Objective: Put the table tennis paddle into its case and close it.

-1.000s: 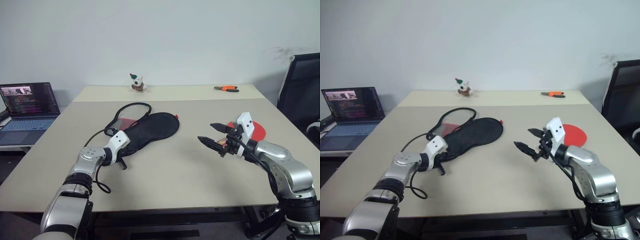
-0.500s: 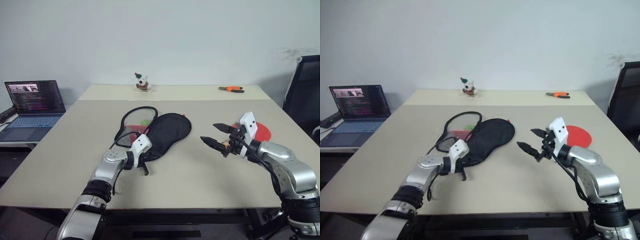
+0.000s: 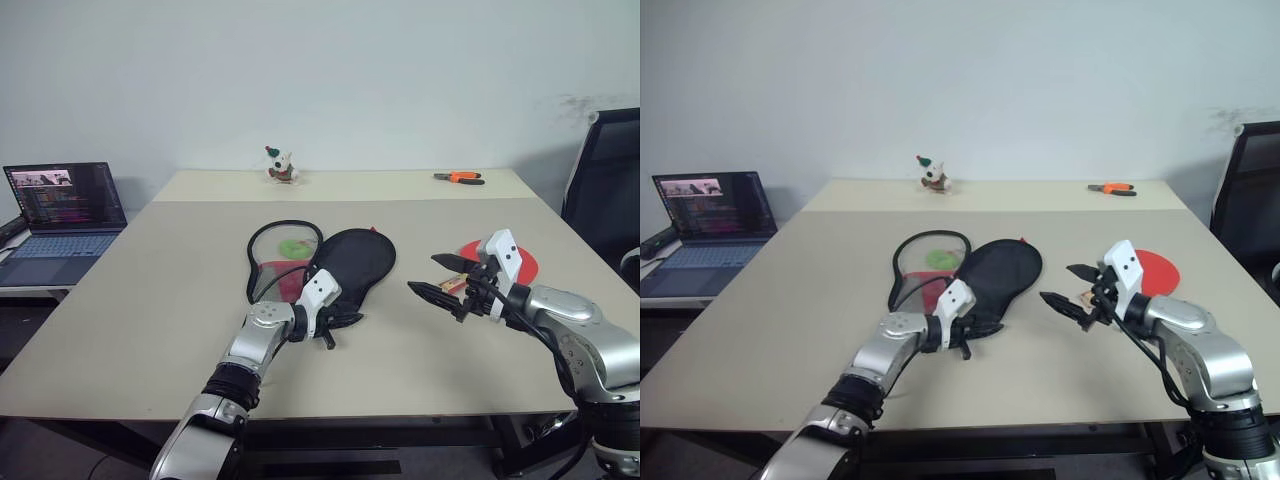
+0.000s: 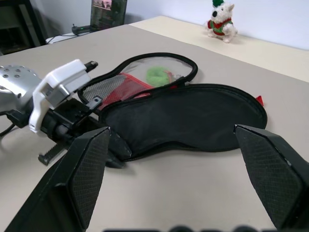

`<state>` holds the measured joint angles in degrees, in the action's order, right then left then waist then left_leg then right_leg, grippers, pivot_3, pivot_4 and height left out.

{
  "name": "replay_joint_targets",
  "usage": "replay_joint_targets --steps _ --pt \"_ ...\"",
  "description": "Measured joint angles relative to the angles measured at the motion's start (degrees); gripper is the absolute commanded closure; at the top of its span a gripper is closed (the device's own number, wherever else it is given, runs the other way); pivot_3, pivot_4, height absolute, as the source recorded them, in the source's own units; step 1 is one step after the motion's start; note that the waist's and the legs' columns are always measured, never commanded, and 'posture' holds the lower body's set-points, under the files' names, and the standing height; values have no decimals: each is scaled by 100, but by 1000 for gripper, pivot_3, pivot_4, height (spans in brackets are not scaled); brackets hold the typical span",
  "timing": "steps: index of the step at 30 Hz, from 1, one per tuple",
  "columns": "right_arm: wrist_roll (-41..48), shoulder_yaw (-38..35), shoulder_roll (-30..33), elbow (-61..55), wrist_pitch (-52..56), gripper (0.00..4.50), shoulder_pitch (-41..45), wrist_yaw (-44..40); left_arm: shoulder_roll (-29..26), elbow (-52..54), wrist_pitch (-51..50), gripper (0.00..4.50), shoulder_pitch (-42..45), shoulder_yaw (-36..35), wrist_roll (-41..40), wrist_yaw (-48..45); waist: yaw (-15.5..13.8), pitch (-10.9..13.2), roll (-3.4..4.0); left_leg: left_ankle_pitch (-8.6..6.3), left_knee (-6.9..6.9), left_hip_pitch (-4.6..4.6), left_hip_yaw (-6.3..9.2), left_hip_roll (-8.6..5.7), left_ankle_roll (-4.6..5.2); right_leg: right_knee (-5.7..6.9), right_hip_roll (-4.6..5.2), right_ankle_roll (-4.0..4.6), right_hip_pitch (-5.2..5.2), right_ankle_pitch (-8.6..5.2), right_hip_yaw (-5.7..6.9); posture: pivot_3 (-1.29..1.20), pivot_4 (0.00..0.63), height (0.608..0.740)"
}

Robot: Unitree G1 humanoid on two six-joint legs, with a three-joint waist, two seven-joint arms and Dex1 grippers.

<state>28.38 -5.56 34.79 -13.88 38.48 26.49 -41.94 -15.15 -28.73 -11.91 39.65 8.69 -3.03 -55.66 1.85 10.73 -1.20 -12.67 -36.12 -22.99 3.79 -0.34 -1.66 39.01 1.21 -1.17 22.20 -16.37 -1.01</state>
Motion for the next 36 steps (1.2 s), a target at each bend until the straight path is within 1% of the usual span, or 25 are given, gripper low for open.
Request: replay_joint_targets --steps 3,5,6,8,12,15,18,22,25,30,36 --pt "15 11 -5 19 267 0 100 96 -209 670 -283 977 -318 -22 -166 -50 6 0 0 0 1 0 2 2 0 0 0 1 1 0 -2 0 150 740" --pt "72 12 -41 42 502 0 232 204 -455 1230 -466 240 -603 -113 -432 -253 15 0 1 0 2 2 2 6 0 1 -1 2 1 0 -3 0 150 740" --pt "95 9 -69 59 599 0 271 256 -565 1422 -541 26 -699 -177 -547 -318 13 0 1 0 2 3 4 7 -1 1 0 2 2 0 -2 0 150 740" --pt "116 23 -232 114 811 0 356 438 -853 1793 -671 26 -876 -347 -772 -403 0 0 1 1 1 4 7 7 -1 2 0 2 0 0 0 0 150 740" --pt "-49 237 -1027 440 1033 0 515 1168 -1584 1916 -733 26 -1159 -1009 -986 -253 46 0 1 1 3 9 3 20 -1 3 1 4 3 1 -5 0 150 740" --pt "-88 330 -1413 740 1388 0 630 1612 -1894 1928 -743 26 -1278 -1363 -1085 -165 3 3 5 0 3 4 2 9 -1 1 1 6 4 0 -2 0 150 740" --pt "-191 380 -1825 1164 1782 0 874 2045 -2099 1999 -860 26 -1432 -1480 -1271 -248 -21 3 5 0 3 -1 3 1 -1 -3 8 5 4 1 -1 0 150 740" --pt "-321 580 -2106 1643 1847 0 968 2211 -2312 2158 -1087 26 -1460 -1546 -1526 -398 -31 3 4 0 3 -2 5 1 -1 -2 8 5 5 1 1 0 150 740" --pt "-484 681 -2366 2037 1806 0 1098 2328 -2483 2374 -1393 26 -1436 -1588 -1875 -603 3 3 5 0 4 2 3 6 -1 1 5 6 5 1 0 0 150 740" --pt "-707 732 -2798 2573 1443 0 1337 2393 -2849 2499 -1799 26 -1438 -1602 -2283 -916 82 3 5 0 6 7 -1 13 -1 4 -2 6 6 0 -4 0 150 740" --pt "-919 736 -3156 3281 977 0 1691 2387 -3260 2953 -2251 26 -1557 -1715 -2743 -1251 156 3 5 0 8 11 -5 18 -1 4 -2 6 7 1 -9 0 150 740"
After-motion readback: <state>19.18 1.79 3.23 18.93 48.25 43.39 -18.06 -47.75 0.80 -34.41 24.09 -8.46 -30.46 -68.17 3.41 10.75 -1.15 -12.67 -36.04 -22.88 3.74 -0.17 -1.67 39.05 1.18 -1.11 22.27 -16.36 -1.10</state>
